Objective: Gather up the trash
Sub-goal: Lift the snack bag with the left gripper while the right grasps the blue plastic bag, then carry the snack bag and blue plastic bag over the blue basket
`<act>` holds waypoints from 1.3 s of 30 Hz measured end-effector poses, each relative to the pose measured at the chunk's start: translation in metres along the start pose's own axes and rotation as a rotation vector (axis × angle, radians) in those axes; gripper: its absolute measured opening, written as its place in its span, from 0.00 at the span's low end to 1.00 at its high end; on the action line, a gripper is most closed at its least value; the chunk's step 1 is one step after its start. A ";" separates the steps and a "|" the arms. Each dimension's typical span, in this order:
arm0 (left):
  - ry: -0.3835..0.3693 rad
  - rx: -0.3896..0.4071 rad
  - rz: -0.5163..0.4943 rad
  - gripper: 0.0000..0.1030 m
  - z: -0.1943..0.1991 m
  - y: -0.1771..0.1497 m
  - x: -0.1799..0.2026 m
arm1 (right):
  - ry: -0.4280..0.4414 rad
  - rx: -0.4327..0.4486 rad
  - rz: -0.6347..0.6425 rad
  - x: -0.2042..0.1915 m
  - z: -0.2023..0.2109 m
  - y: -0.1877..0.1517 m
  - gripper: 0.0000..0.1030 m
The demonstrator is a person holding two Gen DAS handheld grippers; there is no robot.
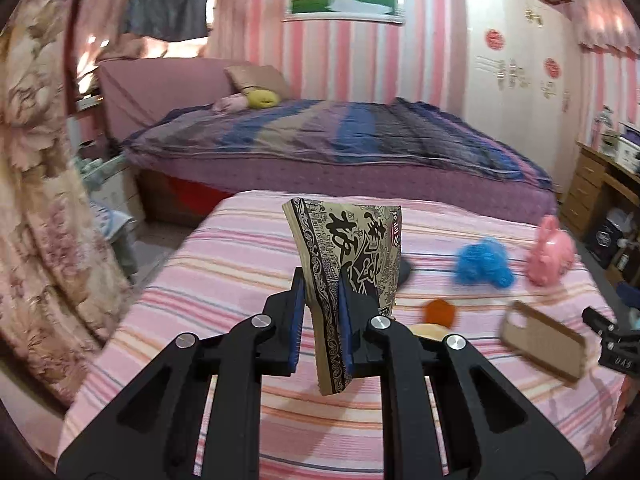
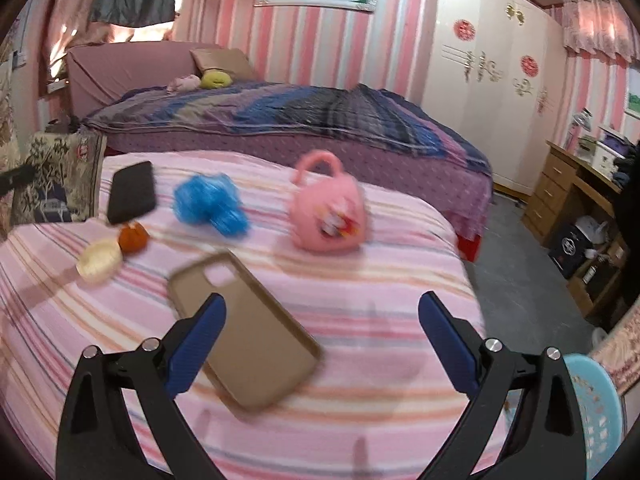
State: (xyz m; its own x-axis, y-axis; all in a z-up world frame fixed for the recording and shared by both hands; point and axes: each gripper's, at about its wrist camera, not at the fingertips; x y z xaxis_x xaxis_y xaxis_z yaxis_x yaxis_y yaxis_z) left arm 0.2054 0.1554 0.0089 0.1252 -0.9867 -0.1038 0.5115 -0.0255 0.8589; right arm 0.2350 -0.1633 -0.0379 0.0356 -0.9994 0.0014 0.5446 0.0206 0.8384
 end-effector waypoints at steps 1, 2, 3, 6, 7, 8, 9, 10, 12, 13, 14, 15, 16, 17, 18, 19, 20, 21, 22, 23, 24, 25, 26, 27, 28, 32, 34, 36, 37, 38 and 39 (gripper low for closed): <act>0.012 -0.002 0.008 0.14 -0.001 -0.001 -0.007 | 0.007 0.000 0.003 -0.006 -0.004 0.002 0.92; 0.022 -0.005 0.020 0.14 -0.003 -0.001 -0.015 | 0.026 -0.001 0.016 -0.018 -0.015 0.010 0.92; 0.032 -0.007 0.038 0.14 -0.004 -0.001 -0.024 | 0.028 -0.001 0.019 -0.022 -0.017 0.011 0.92; 0.060 -0.022 0.091 0.14 -0.011 -0.003 -0.049 | 0.054 -0.016 0.028 -0.041 -0.039 0.026 0.92; 0.071 -0.032 0.110 0.14 -0.015 -0.004 -0.056 | 0.069 -0.027 0.019 -0.046 -0.046 0.031 0.92; 0.075 -0.040 0.126 0.14 -0.018 -0.005 -0.062 | 0.078 -0.035 0.013 -0.049 -0.051 0.035 0.92; 0.076 -0.050 0.147 0.14 -0.021 -0.007 -0.069 | 0.089 -0.046 0.004 -0.053 -0.059 0.040 0.92; 0.076 -0.060 0.165 0.14 -0.024 -0.009 -0.074 | 0.093 -0.056 0.006 -0.058 -0.067 0.045 0.92; 0.084 -0.078 0.186 0.14 -0.029 -0.011 -0.081 | 0.097 -0.089 0.027 -0.072 -0.085 0.050 0.92; 0.089 -0.082 0.188 0.14 -0.030 -0.013 -0.082 | 0.099 -0.098 0.030 -0.075 -0.087 0.050 0.91; 0.097 -0.088 0.189 0.14 -0.032 -0.014 -0.084 | 0.102 -0.107 0.034 -0.078 -0.090 0.051 0.90; 0.100 -0.091 0.189 0.14 -0.031 -0.016 -0.085 | 0.113 -0.130 0.042 -0.082 -0.096 0.051 0.89; 0.100 -0.093 0.192 0.14 -0.032 -0.016 -0.086 | 0.126 -0.162 0.054 -0.086 -0.105 0.051 0.83; 0.101 -0.094 0.194 0.14 -0.032 -0.016 -0.087 | 0.132 -0.176 0.060 -0.087 -0.108 0.052 0.72; 0.101 -0.095 0.197 0.14 -0.032 -0.017 -0.087 | 0.149 -0.207 0.079 -0.091 -0.114 0.049 0.65; 0.101 -0.096 0.199 0.14 -0.031 -0.017 -0.086 | 0.151 -0.204 0.083 -0.090 -0.113 0.051 0.51; 0.100 -0.097 0.199 0.14 -0.031 -0.016 -0.086 | 0.153 -0.193 0.096 -0.091 -0.110 0.050 0.40; 0.099 -0.097 0.197 0.14 -0.031 -0.016 -0.085 | 0.153 -0.190 0.098 -0.090 -0.110 0.050 0.36; 0.098 -0.097 0.196 0.14 -0.031 -0.015 -0.084 | 0.150 -0.165 0.109 -0.089 -0.103 0.049 0.32; 0.094 -0.096 0.194 0.14 -0.030 -0.014 -0.082 | 0.149 -0.153 0.112 -0.088 -0.099 0.049 0.27; 0.090 -0.095 0.191 0.14 -0.029 -0.014 -0.079 | 0.148 -0.134 0.115 -0.086 -0.092 0.050 0.24; 0.086 -0.092 0.190 0.14 -0.027 -0.012 -0.077 | 0.147 -0.105 0.113 -0.082 -0.080 0.051 0.23; 0.082 -0.089 0.188 0.14 -0.026 -0.011 -0.075 | 0.147 -0.092 0.109 -0.079 -0.074 0.051 0.23; 0.075 -0.082 0.186 0.14 -0.023 -0.010 -0.071 | 0.150 -0.081 0.104 -0.076 -0.067 0.050 0.23; 0.066 -0.075 0.181 0.14 -0.020 -0.009 -0.067 | 0.147 -0.063 0.100 -0.069 -0.053 0.047 0.23; 0.041 -0.057 0.146 0.14 -0.008 -0.005 -0.046 | 0.115 -0.035 0.104 -0.047 -0.020 0.035 0.23; 0.011 -0.055 0.129 0.14 -0.002 -0.005 -0.031 | 0.100 -0.034 0.101 -0.038 -0.009 0.033 0.23; -0.011 -0.053 0.105 0.14 0.003 -0.005 -0.015 | 0.084 -0.037 0.092 -0.027 0.004 0.032 0.23; -0.024 -0.051 0.089 0.14 0.006 -0.004 -0.005 | 0.067 -0.040 0.079 -0.015 0.014 0.028 0.23; -0.042 -0.048 0.078 0.14 0.011 -0.004 0.006 | 0.055 -0.043 0.065 -0.006 0.024 0.026 0.23; -0.056 -0.046 0.070 0.14 0.013 -0.004 0.012 | 0.035 -0.048 0.039 0.011 0.037 0.020 0.23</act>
State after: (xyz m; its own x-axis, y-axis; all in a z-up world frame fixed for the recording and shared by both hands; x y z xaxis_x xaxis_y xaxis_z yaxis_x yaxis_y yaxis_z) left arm 0.1939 0.1413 0.0106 0.1152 -0.9932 -0.0153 0.5417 0.0499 0.8391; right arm 0.2152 -0.1746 -0.0005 0.0862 -0.9962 0.0135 0.5821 0.0614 0.8108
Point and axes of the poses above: each gripper's, at about its wrist camera, not at the fingertips, and z roughly against the way its jaws point, x to its right, y to its top, and after that the axes turned 8 degrees about -z, right-handed
